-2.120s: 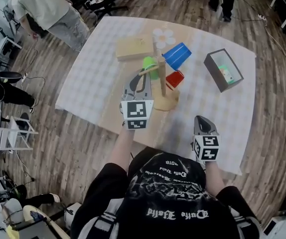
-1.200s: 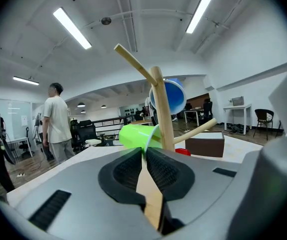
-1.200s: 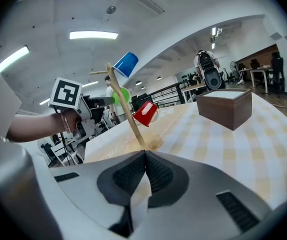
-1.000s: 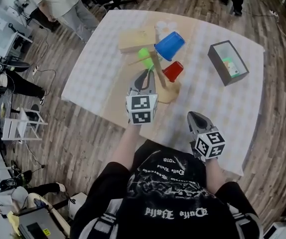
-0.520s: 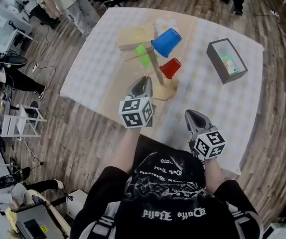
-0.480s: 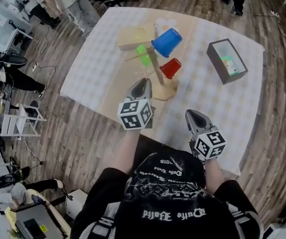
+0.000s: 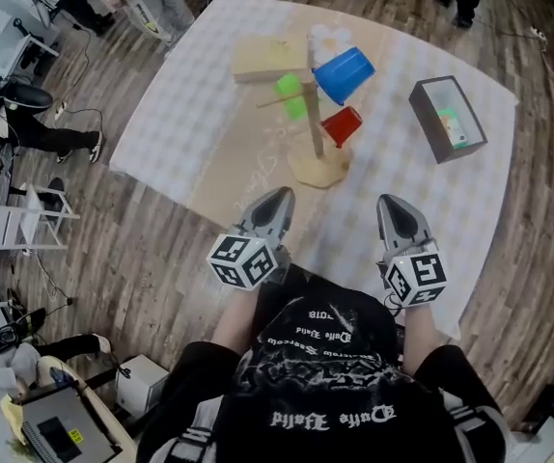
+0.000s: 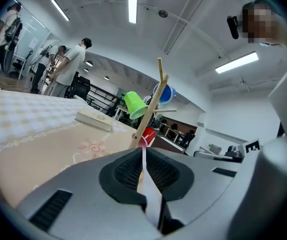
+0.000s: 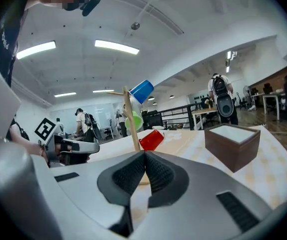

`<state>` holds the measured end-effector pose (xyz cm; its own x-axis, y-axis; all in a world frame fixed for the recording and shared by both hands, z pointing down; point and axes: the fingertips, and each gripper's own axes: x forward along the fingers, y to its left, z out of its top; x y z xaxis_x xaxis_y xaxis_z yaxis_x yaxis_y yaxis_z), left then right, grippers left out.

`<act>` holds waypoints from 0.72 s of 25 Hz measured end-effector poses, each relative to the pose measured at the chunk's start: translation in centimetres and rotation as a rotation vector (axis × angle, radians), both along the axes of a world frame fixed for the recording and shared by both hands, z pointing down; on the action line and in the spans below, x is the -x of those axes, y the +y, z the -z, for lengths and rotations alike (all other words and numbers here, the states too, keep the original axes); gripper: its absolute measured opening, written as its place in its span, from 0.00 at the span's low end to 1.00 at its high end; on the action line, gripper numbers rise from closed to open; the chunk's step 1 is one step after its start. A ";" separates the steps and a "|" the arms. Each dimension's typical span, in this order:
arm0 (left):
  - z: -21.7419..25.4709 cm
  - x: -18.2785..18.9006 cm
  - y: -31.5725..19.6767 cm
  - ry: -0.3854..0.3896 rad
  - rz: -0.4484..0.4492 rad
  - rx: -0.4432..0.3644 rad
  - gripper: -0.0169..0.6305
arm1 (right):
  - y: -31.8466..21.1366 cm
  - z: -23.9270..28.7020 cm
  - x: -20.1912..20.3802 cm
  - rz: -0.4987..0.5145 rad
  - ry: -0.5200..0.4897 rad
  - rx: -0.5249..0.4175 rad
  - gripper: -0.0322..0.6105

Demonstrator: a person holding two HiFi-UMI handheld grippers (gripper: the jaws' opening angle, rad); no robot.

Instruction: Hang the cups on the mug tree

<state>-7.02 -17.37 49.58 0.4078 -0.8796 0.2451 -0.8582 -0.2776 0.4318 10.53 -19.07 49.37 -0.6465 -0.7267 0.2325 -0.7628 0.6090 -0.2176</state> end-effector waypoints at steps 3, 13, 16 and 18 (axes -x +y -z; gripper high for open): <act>0.0 1.2 1.8 -0.068 0.008 -0.024 0.08 | -0.3 1.2 -0.1 -0.044 0.010 -0.045 0.06; 1.4 2.0 3.9 -0.215 -0.014 -0.098 0.06 | -0.4 2.4 2.0 -0.084 0.109 -0.106 0.06; 2.2 2.4 3.8 -0.272 0.005 -0.133 0.06 | -0.5 2.6 2.5 -0.095 0.119 -0.115 0.06; 2.7 2.8 3.8 -0.284 0.023 -0.146 0.06 | -0.5 2.7 2.3 -0.115 0.121 -0.116 0.06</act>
<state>-9.87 -13.55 46.93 0.3208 -0.9221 0.2163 -0.9455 -0.2982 0.1311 8.26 -19.56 46.70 -0.5305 -0.8204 0.2135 -0.8448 0.5324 -0.0535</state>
